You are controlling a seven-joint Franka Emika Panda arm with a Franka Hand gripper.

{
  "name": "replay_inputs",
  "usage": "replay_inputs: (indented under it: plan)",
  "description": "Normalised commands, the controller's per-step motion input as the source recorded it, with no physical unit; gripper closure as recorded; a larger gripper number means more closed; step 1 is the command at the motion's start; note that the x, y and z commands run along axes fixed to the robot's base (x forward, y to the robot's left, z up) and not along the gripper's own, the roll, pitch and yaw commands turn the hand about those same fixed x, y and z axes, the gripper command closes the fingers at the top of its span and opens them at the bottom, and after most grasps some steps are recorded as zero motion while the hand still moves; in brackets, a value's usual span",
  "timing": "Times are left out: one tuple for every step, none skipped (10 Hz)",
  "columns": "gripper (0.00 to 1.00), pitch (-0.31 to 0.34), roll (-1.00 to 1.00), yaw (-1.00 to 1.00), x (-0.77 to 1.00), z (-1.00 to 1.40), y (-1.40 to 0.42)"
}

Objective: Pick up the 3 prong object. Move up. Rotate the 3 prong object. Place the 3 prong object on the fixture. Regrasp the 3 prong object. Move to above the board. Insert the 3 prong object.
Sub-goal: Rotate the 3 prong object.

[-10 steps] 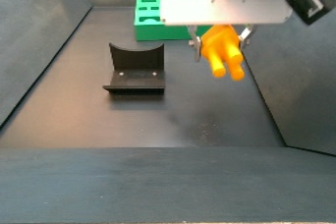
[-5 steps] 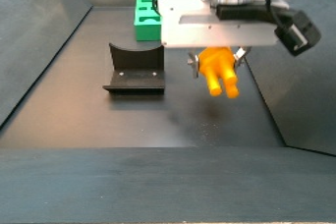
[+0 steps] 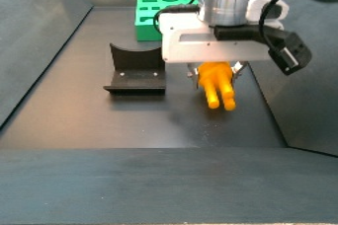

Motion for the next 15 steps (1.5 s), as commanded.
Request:
replay_inputs:
  plan:
    - [1.00, -0.036, 0.19, 0.01, 0.03, -0.30, 0.00]
    - [1.00, -0.042, 0.19, 0.01, 0.02, -0.20, 0.01]
    - [0.00, 0.000, 0.00, 0.00, 0.00, 0.00, 0.00]
    - [0.00, 0.000, 0.00, 0.00, 0.00, 1.00, 0.00]
    - [0.00, 0.009, 0.00, 0.00, -0.01, 1.00, 0.00]
    - [0.00, 0.026, -0.02, 0.00, -0.01, 1.00, 0.00]
    - [0.00, 0.046, -0.05, 0.01, -0.01, 1.00, 0.00]
    - [0.00, 0.072, -0.08, 0.01, -0.01, 1.00, 0.00]
    - [0.00, 0.080, -0.11, 0.01, -0.01, 1.00, 0.00]
    - [0.00, 0.080, -0.14, 0.01, -0.01, 1.00, 0.00]
    - [0.00, 0.080, -0.16, 0.00, -0.02, 1.00, 0.00]
    - [0.00, 0.079, -0.17, -0.01, -0.02, 1.00, 0.00]
    - [0.00, 0.080, -0.20, -0.01, -0.02, 0.82, 0.01]
    - [0.00, 0.000, 0.00, 1.00, 0.00, 0.00, 0.00]
    - [0.00, 0.000, 0.00, 1.00, 0.00, -0.13, 0.00]
